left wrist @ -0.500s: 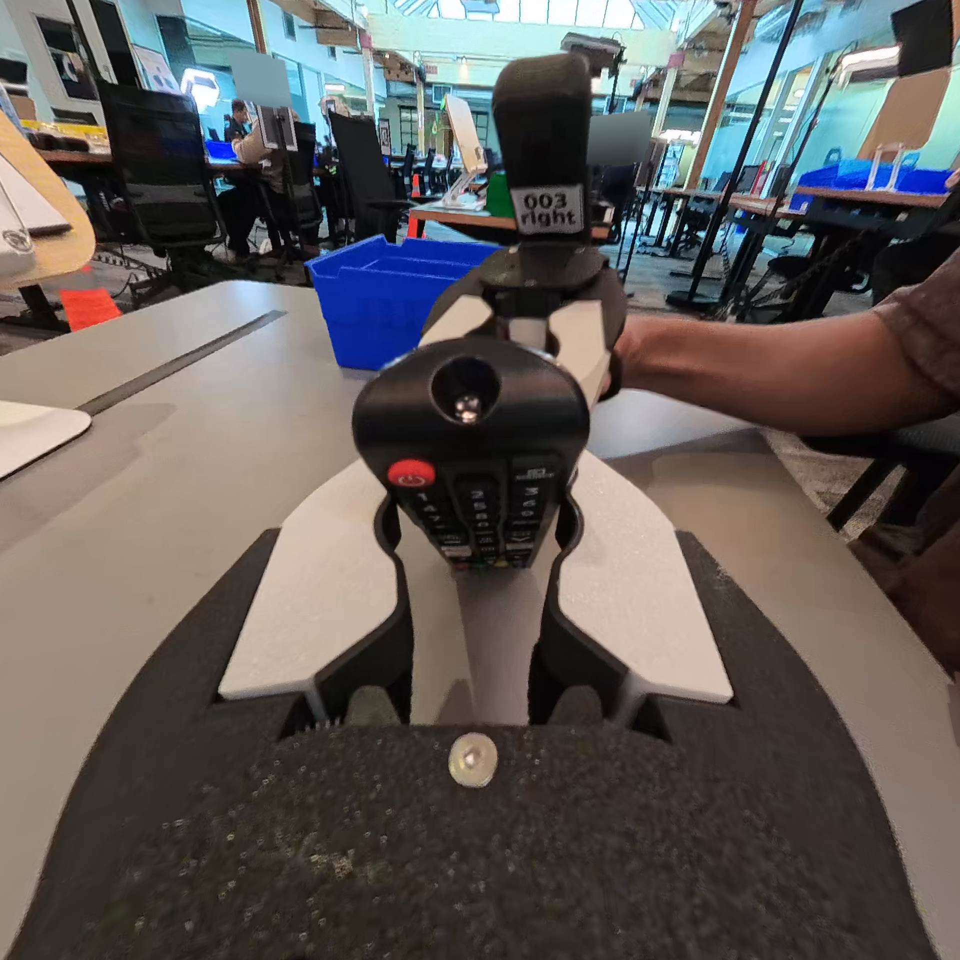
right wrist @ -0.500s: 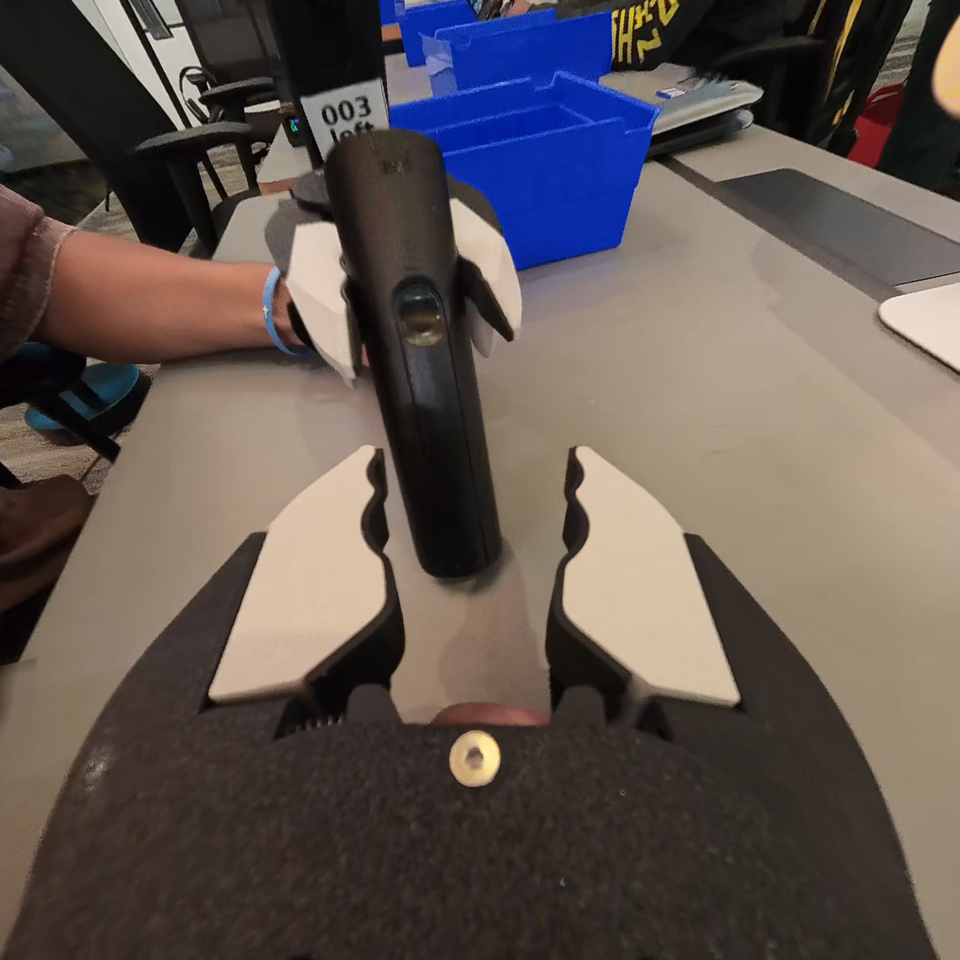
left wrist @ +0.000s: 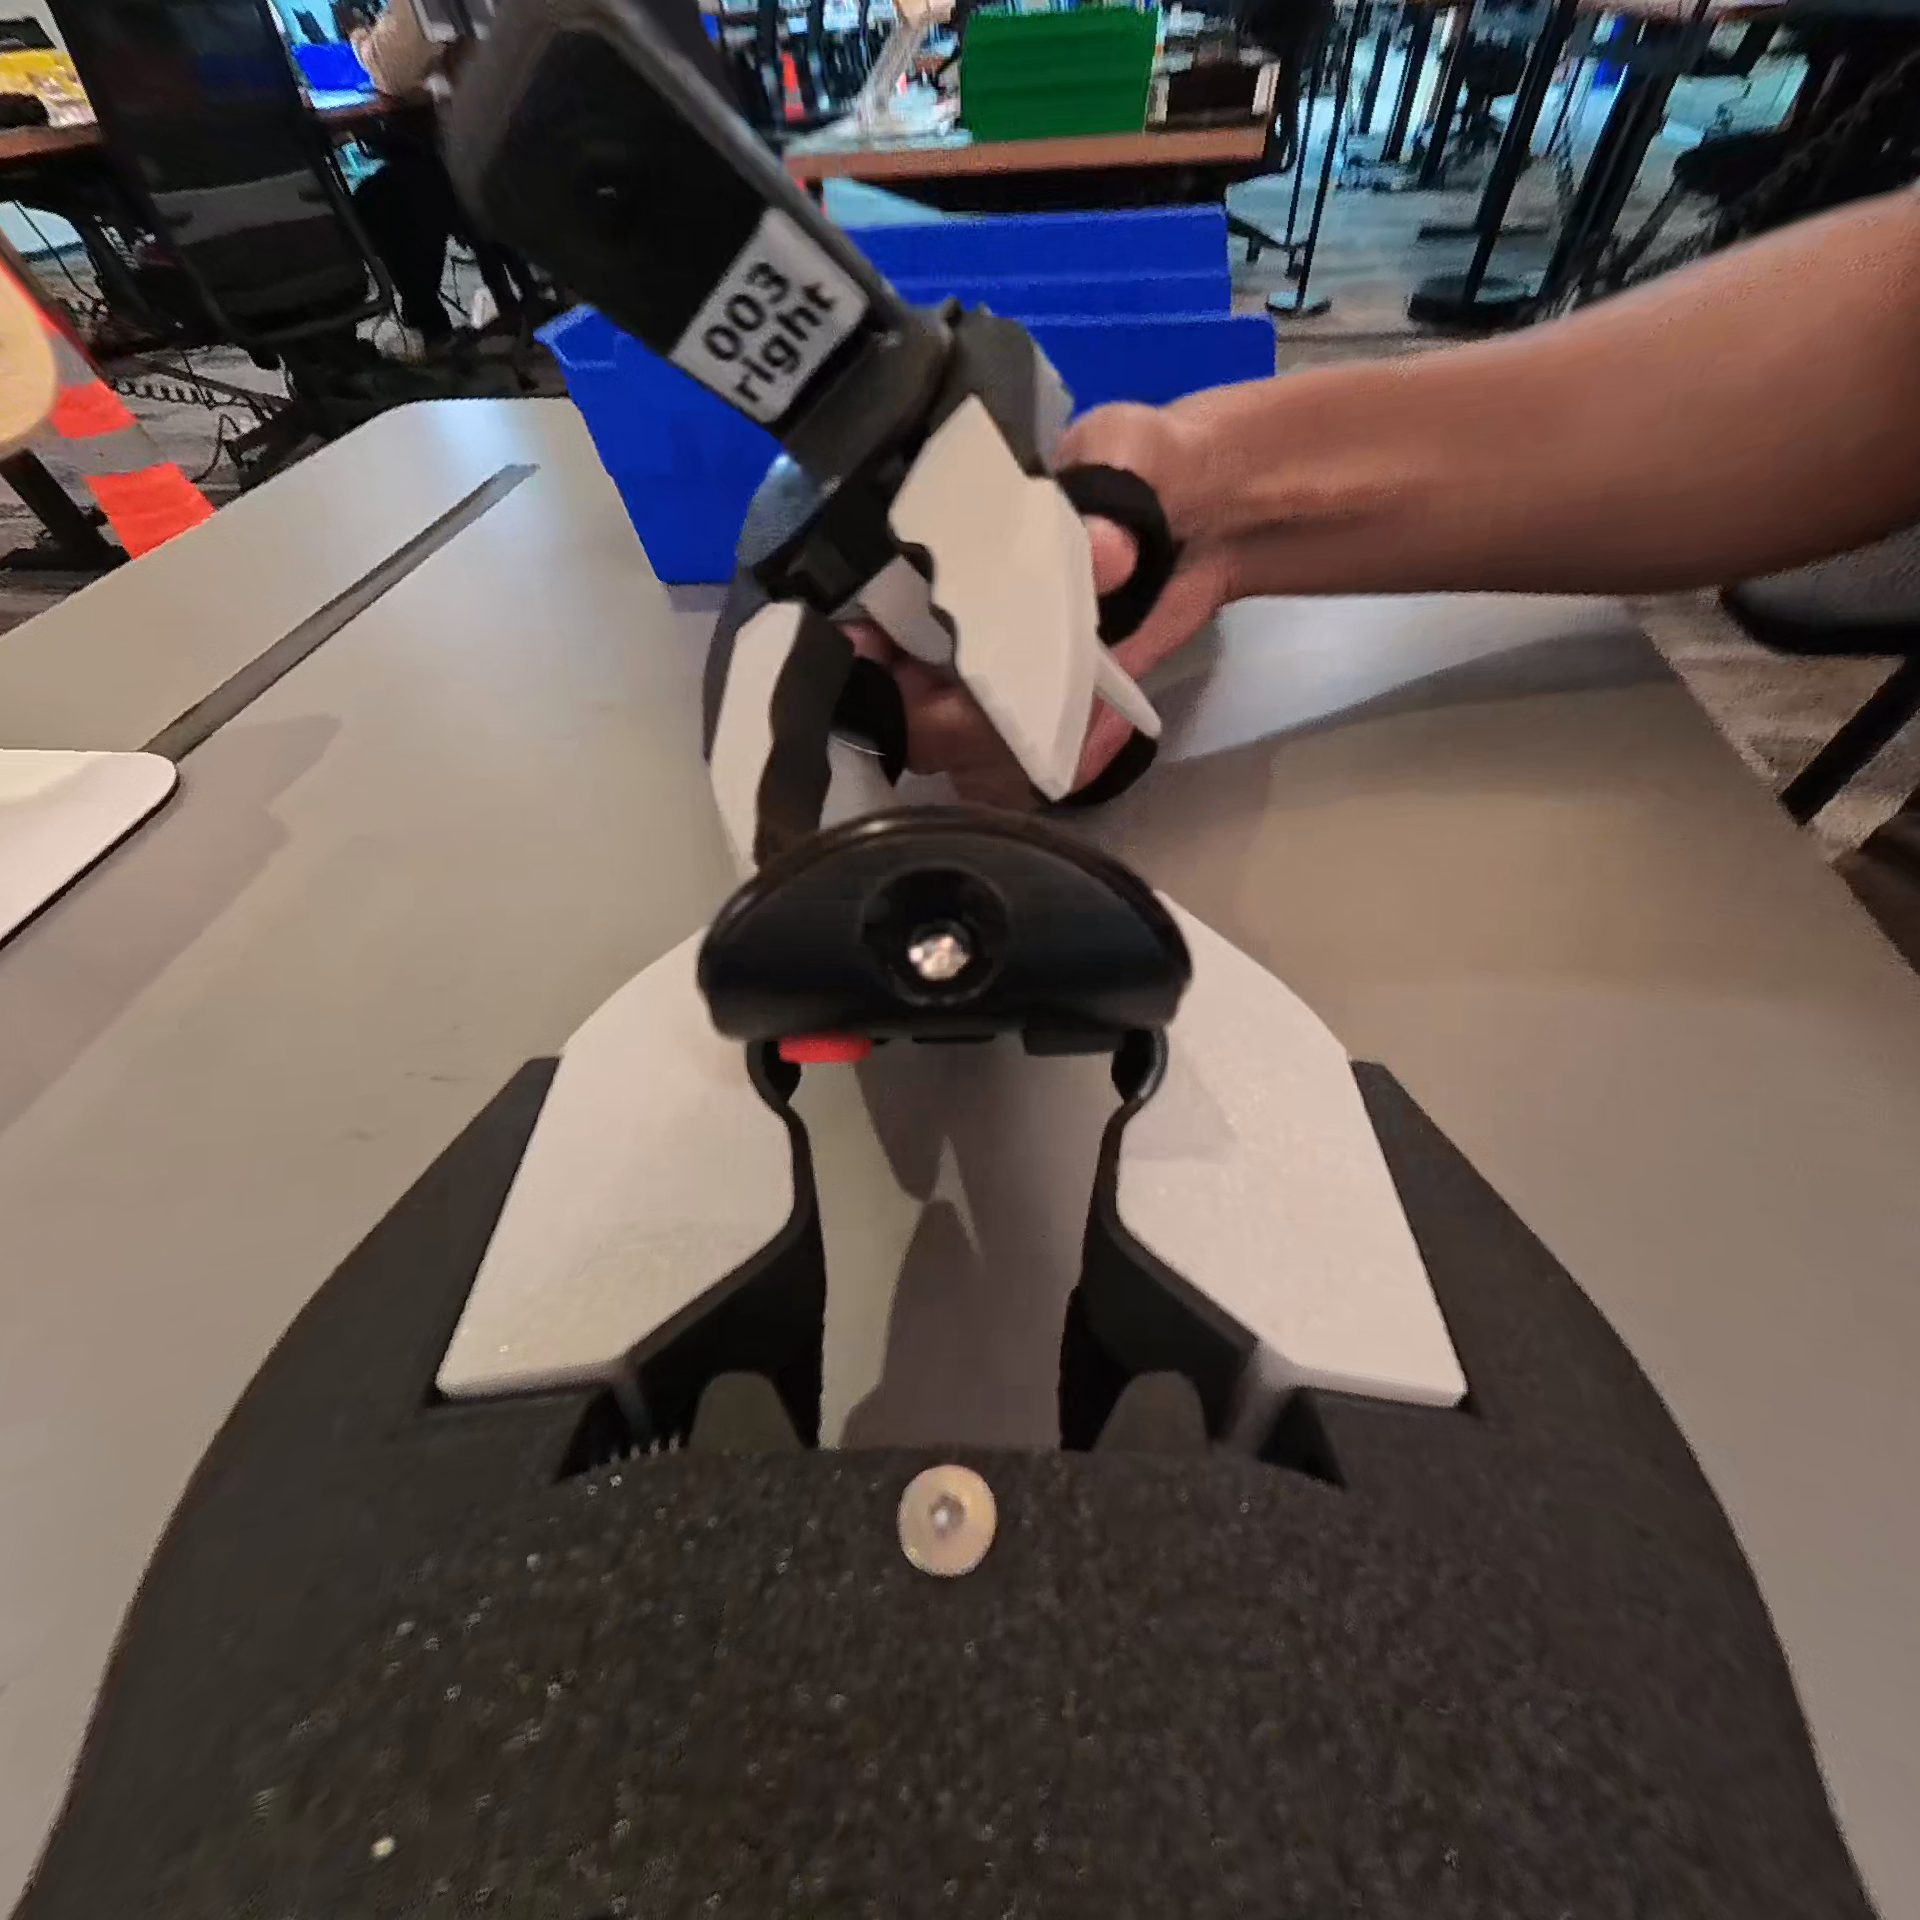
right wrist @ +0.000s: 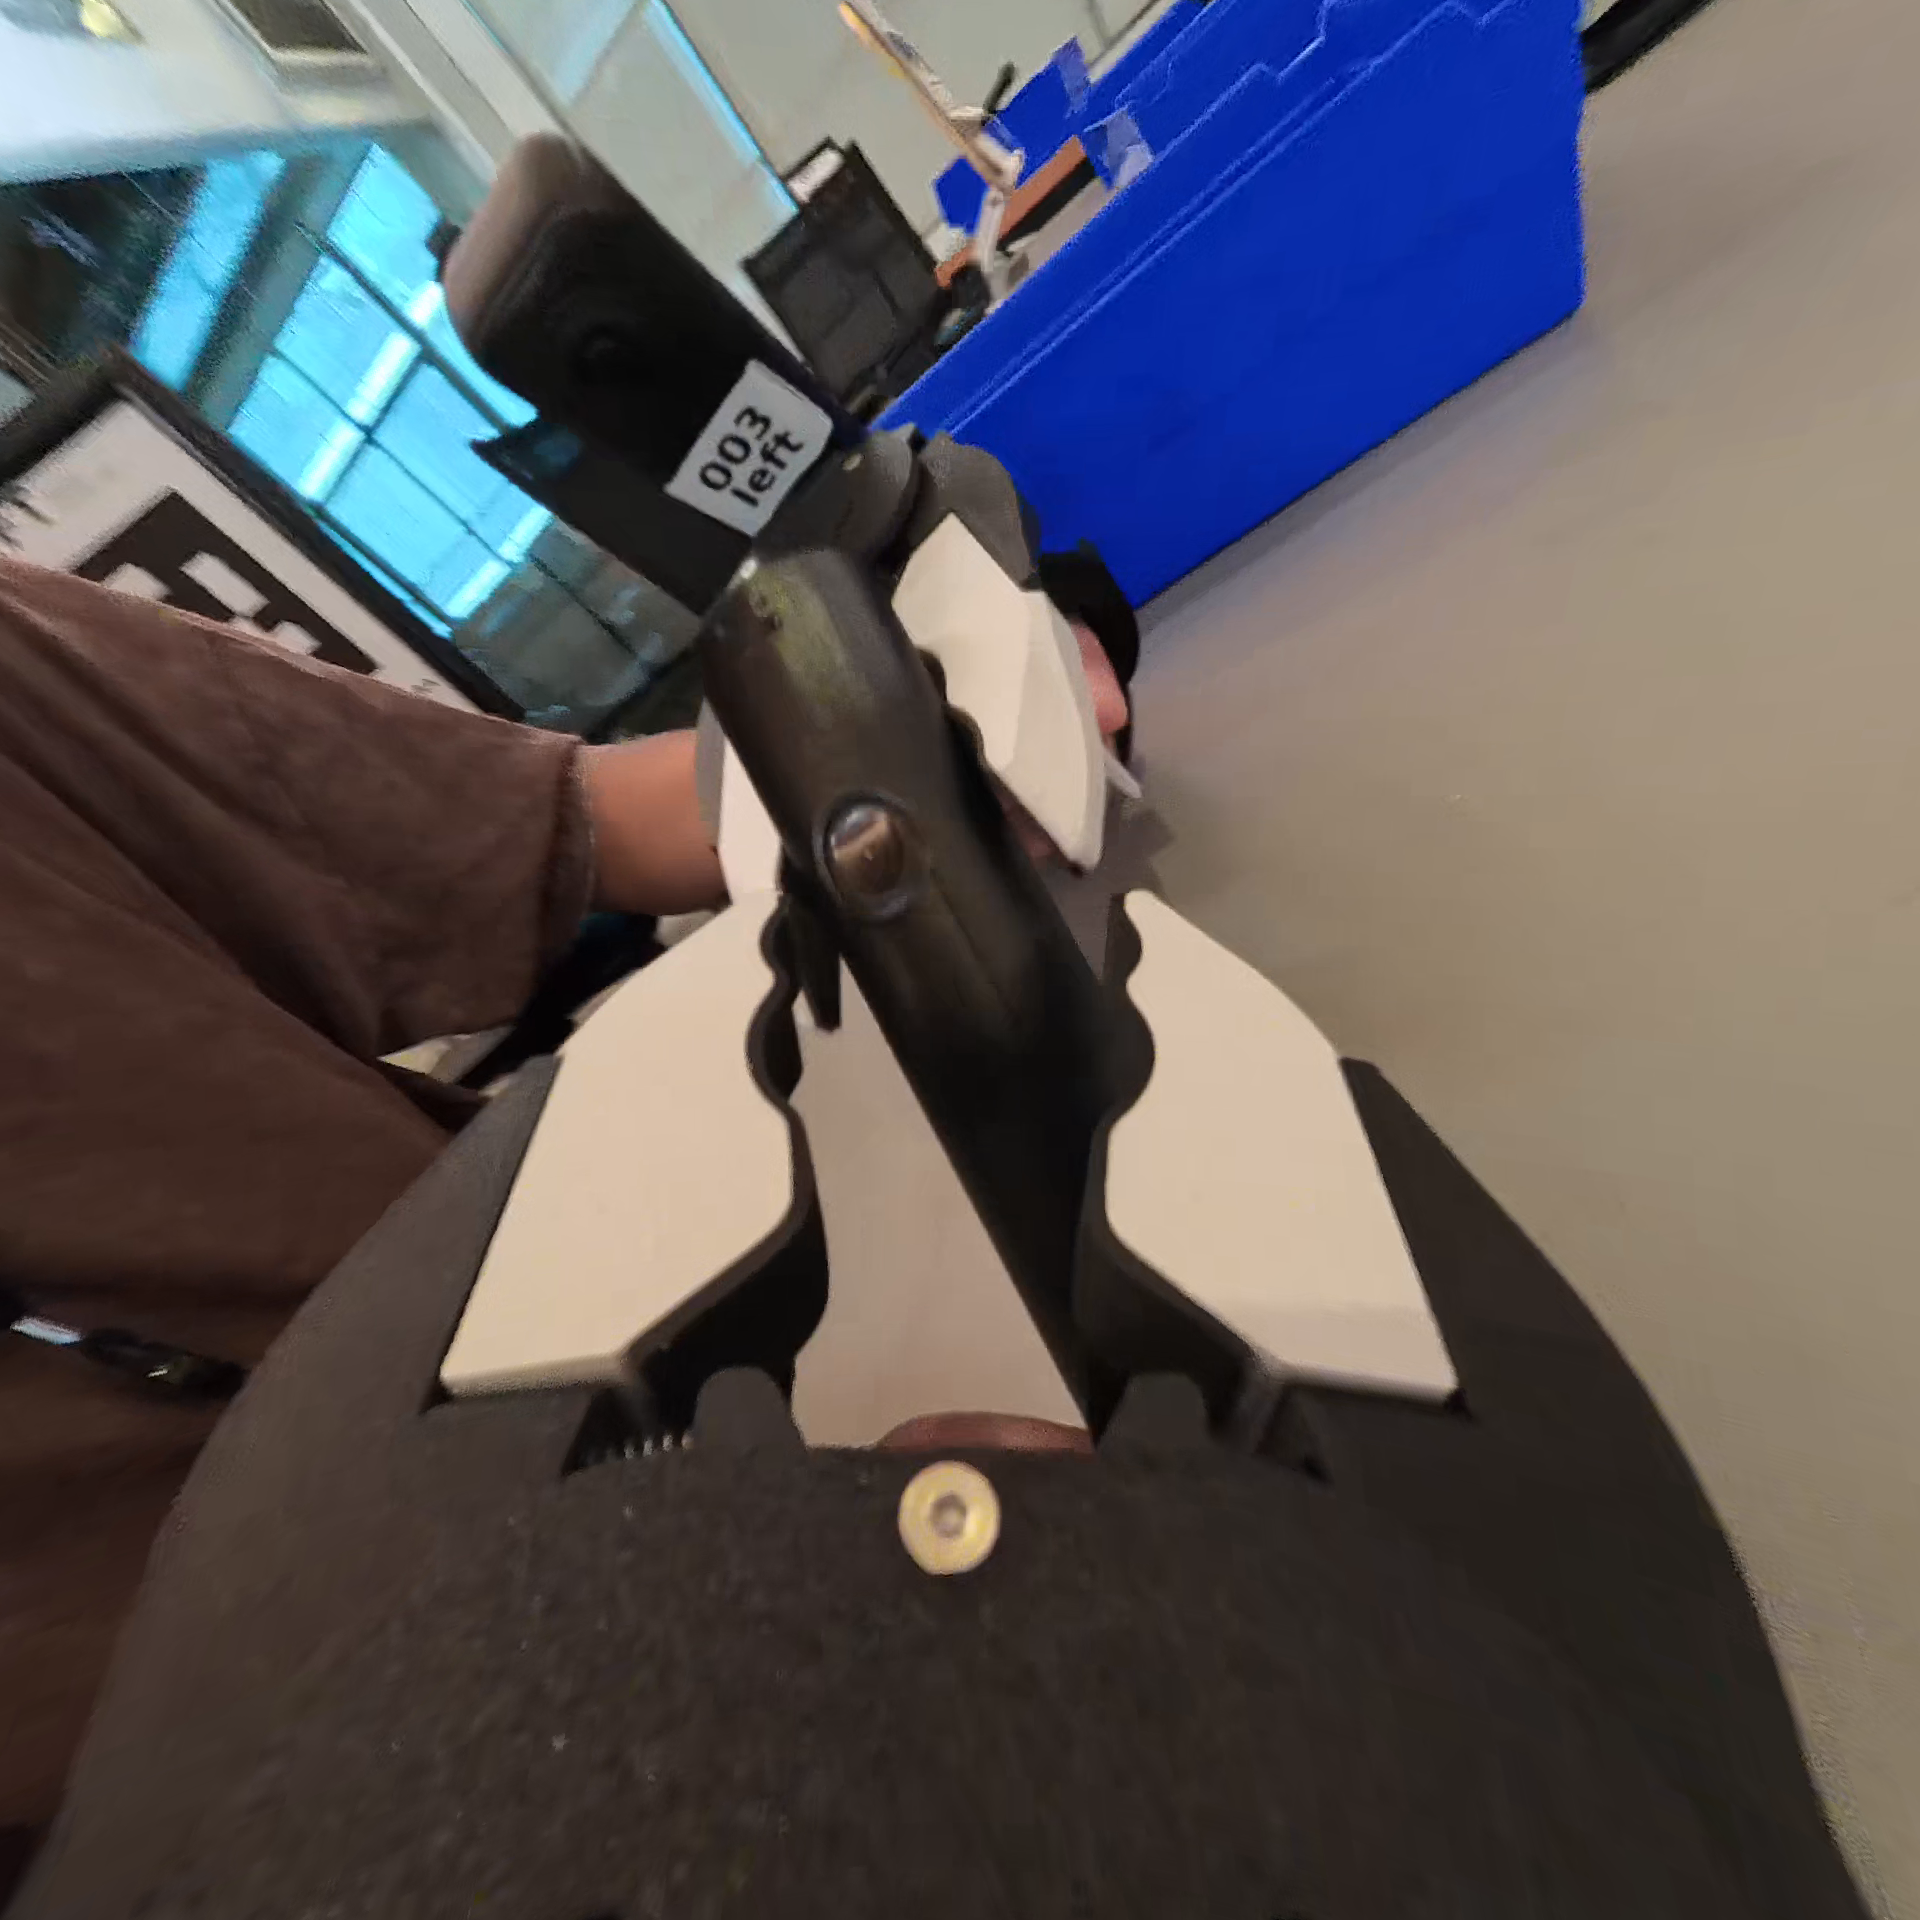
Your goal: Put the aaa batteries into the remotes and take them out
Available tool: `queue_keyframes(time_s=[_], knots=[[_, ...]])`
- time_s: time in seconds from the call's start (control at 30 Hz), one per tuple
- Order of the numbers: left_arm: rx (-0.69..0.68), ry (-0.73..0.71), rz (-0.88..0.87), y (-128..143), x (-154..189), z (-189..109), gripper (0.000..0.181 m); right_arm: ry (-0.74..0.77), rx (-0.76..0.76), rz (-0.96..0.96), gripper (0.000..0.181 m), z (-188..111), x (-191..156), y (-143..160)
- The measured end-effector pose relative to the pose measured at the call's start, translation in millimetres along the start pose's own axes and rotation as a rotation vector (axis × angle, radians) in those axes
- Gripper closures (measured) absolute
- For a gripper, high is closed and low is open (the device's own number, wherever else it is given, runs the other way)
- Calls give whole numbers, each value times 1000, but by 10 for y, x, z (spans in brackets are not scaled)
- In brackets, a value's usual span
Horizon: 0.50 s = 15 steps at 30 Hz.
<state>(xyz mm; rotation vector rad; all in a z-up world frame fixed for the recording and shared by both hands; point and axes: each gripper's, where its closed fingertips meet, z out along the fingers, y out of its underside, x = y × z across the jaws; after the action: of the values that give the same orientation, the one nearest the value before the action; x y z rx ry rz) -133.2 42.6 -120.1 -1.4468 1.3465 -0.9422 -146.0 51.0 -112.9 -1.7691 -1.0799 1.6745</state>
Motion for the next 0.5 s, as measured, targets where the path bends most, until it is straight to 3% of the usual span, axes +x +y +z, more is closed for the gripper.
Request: queue_keyframes(time_s=[0.17,0.5], knots=[[-50,-9,30,63,16,44,122,-104,-64,107,134,52,37,-19],[-80,-15,36,106,-2,63,122,-104,-194,126,136,94,93,51]])
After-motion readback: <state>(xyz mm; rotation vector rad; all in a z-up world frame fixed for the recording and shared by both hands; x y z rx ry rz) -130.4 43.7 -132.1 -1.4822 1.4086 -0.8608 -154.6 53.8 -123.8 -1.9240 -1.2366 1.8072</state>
